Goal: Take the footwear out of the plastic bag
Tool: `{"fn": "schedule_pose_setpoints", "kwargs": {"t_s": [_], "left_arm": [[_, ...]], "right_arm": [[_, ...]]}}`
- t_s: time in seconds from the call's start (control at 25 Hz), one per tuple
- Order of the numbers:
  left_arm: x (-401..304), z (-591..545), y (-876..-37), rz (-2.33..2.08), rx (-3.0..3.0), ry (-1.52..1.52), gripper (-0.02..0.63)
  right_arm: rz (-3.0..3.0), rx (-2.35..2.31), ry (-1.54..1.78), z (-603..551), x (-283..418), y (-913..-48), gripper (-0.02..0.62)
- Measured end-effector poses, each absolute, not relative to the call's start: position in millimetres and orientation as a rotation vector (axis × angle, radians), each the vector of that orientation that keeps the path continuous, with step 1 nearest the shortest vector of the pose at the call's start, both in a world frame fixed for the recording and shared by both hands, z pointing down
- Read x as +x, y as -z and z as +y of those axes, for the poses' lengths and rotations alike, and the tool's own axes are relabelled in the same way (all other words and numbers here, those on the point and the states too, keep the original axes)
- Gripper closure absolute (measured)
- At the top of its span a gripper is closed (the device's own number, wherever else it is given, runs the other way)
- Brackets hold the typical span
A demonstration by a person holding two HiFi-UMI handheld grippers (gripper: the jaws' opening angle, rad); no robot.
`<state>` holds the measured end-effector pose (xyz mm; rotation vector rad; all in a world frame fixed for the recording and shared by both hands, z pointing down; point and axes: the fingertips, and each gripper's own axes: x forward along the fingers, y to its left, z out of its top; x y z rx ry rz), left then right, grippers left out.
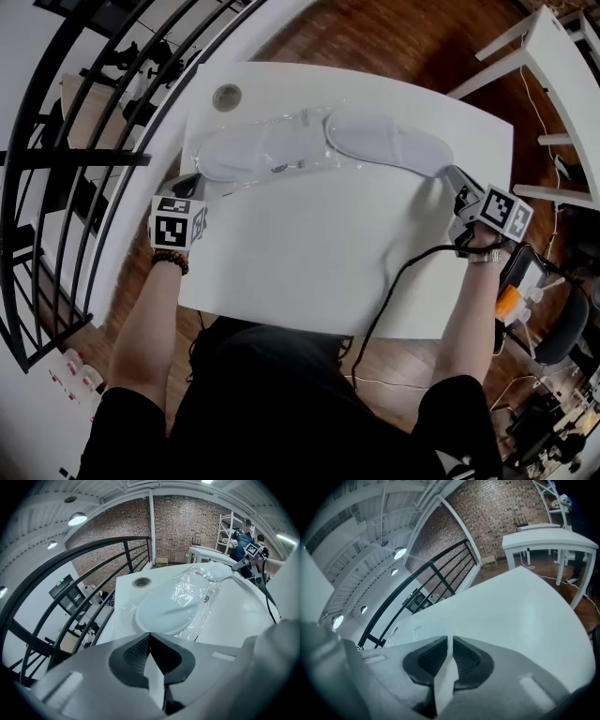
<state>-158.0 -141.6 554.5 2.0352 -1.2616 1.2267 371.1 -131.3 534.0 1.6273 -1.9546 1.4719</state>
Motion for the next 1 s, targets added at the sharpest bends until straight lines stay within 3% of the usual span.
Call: {"fn": "schedule_pose_setpoints", "kwargs": {"t_s": [1.0], "left_arm": [[-154,-137,-549,-1.267,2.049,-1.231,0.589]], "right_arm": [[-1.738,1.890,-1.476,-69,424,-545,0.535]]}}
